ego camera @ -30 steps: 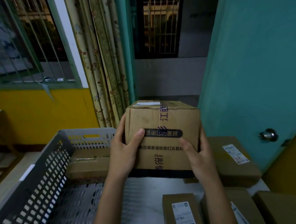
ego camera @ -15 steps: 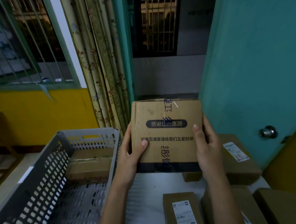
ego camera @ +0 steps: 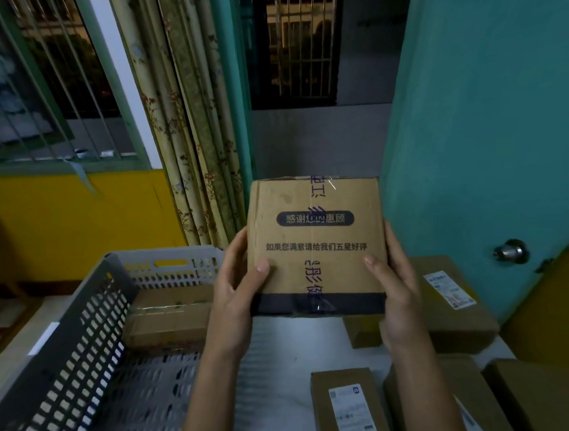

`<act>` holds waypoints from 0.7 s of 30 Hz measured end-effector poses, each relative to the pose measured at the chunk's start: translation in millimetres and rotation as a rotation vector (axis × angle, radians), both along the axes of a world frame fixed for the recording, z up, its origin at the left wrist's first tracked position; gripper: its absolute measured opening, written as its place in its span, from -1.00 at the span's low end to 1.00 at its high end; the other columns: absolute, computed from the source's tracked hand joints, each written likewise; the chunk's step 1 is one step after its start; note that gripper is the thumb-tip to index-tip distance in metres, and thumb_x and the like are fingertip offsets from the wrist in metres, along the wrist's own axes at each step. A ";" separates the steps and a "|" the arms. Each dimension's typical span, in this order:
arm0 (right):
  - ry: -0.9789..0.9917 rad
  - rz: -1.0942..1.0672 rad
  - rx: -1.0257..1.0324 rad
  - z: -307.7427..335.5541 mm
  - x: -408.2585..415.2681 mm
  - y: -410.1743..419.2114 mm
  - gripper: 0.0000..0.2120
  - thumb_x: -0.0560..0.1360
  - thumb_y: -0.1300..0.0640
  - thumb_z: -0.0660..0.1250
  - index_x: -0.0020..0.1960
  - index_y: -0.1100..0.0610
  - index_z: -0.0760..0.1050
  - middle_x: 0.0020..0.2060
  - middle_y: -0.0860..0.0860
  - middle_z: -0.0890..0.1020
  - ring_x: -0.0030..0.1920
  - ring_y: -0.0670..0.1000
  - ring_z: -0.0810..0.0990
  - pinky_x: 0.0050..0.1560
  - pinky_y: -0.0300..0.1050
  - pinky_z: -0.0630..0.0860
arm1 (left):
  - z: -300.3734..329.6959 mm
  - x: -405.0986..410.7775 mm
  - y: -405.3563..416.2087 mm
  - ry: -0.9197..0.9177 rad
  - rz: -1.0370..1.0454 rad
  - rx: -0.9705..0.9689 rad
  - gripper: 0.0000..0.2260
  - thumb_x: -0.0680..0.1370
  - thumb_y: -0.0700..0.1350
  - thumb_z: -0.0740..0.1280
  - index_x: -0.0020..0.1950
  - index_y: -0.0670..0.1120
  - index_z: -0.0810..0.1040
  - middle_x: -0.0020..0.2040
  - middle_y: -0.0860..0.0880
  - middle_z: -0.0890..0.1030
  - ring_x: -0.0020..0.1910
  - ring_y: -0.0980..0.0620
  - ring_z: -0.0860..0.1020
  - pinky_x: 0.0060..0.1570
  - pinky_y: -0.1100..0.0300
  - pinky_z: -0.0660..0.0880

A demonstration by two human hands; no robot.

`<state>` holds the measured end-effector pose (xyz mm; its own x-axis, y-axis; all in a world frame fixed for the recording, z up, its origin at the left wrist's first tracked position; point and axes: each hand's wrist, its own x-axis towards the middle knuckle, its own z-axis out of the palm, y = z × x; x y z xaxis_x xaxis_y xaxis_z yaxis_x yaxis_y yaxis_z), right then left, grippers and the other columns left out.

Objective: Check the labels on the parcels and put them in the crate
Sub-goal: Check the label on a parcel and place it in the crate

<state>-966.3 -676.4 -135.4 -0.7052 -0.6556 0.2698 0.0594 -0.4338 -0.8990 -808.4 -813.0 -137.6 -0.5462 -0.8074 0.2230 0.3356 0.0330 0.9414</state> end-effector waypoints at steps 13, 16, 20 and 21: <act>-0.035 -0.164 -0.035 1.4 -2.6 -0.7 -0.57 0.46 0.10 0.39 0.32 -0.07 0.48 0.13 -0.21 0.68 0.17 -0.08 0.65 0.07 -0.08 0.59 | -3.0 -5.9 8.0 -0.036 0.050 -0.111 -0.33 0.44 0.00 0.45 0.54 0.13 0.34 0.26 0.28 0.61 0.28 0.15 0.58 0.17 0.17 0.59; -0.026 -0.163 -0.030 -1.9 -4.7 0.5 -0.59 0.45 0.09 0.32 0.29 -0.04 0.49 0.10 -0.19 0.68 0.16 -0.06 0.65 0.09 0.02 0.58 | -2.4 1.8 8.8 -0.131 -0.023 -0.140 -0.11 0.36 0.18 0.46 0.63 0.17 0.16 0.28 0.46 0.52 0.33 0.28 0.51 0.28 0.18 0.52; -0.024 -0.071 -0.021 -3.1 -10.0 5.3 -0.47 0.43 0.16 0.27 0.40 -0.02 0.44 0.16 -0.16 0.67 0.18 -0.06 0.65 -0.01 -0.15 0.63 | 2.7 12.8 6.1 -0.280 -0.121 -0.230 -0.01 0.39 0.10 0.55 0.61 0.29 -0.04 0.25 0.64 0.40 0.26 0.56 0.41 0.11 0.55 0.41; -0.024 -0.065 -0.018 -2.8 -10.0 6.1 -0.46 0.43 0.17 0.28 0.41 -0.04 0.43 0.17 -0.18 0.67 0.20 -0.07 0.64 0.00 -0.16 0.63 | 4.3 14.0 5.0 -0.330 -0.135 -0.251 0.03 0.42 0.01 0.60 0.60 0.31 -0.09 0.24 0.63 0.38 0.19 0.63 0.39 0.04 0.62 0.38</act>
